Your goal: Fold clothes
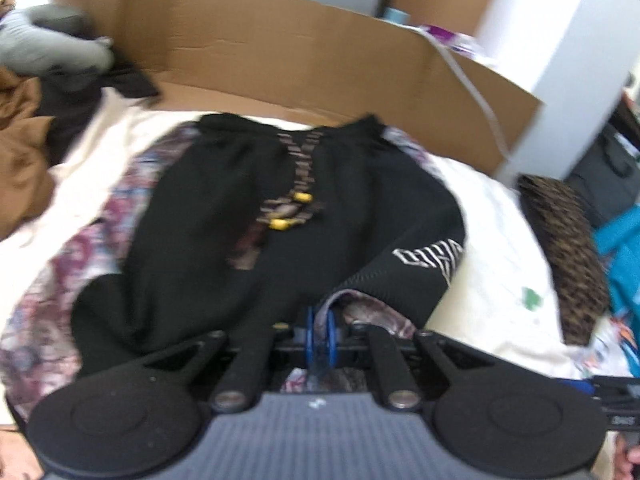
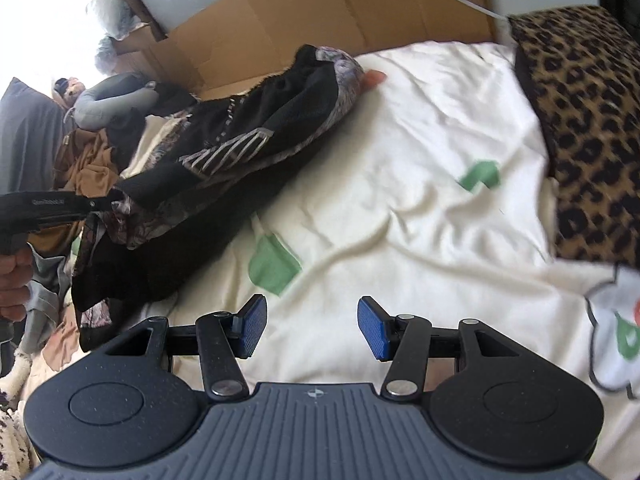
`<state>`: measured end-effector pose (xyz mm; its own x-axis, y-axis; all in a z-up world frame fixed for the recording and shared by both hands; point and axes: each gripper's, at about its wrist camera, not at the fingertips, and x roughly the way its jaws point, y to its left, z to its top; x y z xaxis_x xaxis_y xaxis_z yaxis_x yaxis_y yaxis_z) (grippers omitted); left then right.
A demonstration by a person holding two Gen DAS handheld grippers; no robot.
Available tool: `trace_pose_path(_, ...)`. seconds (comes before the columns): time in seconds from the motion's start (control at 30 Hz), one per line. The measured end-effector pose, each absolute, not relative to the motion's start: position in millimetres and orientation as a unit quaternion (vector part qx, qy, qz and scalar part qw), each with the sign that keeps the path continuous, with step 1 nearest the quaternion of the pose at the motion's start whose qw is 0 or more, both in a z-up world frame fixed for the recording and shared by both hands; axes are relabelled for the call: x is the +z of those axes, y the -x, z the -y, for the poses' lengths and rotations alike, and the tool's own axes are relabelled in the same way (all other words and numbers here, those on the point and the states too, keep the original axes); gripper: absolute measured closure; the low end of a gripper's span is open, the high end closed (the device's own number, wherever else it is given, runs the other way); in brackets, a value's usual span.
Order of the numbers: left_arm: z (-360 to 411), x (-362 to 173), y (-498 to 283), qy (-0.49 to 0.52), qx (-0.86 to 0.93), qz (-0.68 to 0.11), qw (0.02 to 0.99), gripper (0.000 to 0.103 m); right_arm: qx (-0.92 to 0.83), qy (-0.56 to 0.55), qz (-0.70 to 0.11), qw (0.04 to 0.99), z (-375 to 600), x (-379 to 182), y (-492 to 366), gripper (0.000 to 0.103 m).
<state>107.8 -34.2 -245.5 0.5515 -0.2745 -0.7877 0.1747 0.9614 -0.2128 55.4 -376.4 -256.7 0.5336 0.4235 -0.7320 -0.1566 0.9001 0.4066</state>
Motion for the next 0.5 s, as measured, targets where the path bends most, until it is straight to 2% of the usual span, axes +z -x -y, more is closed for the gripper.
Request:
trace_pose_path(0.33,4.9,-261.6,-129.6,0.053,-0.036,-0.478,0.876,0.093,0.208,-0.14,-0.443,0.861,346.9,-252.5,-83.7,0.045)
trace_pose_path(0.5,2.7,-242.5,-124.2,0.037,-0.019,-0.456,0.889,0.09,0.219,-0.131,-0.443,0.86,341.8,-249.6,-83.2,0.045)
